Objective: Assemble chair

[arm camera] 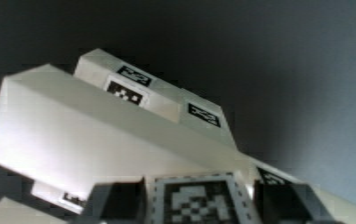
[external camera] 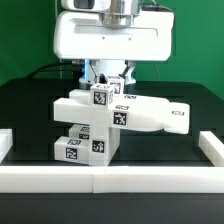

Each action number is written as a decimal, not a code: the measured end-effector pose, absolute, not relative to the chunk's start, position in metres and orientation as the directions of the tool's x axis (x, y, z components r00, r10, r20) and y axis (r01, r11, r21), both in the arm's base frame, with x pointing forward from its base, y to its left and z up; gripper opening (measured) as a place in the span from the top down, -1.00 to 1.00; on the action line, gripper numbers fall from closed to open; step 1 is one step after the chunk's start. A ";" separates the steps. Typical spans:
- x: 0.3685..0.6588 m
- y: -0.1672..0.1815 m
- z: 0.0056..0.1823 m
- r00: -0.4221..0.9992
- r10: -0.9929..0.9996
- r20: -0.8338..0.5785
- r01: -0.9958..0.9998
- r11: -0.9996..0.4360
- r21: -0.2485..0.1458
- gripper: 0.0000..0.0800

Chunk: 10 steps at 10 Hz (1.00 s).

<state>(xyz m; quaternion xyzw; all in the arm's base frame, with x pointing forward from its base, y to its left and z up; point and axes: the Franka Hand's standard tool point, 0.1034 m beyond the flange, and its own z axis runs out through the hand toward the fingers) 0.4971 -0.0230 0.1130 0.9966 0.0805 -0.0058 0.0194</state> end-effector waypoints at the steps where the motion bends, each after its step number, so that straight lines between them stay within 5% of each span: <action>1: 0.497 -0.023 0.113 0.996 0.089 -0.012 0.089 -0.995 0.039 0.29; 10: 0.497 -0.025 0.111 0.825 -0.564 0.015 -0.564 -0.825 -0.013 0.28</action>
Offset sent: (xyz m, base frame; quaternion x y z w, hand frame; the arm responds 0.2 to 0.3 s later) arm 0.0000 0.0000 0.0000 0.0000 0.0000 0.1938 0.9810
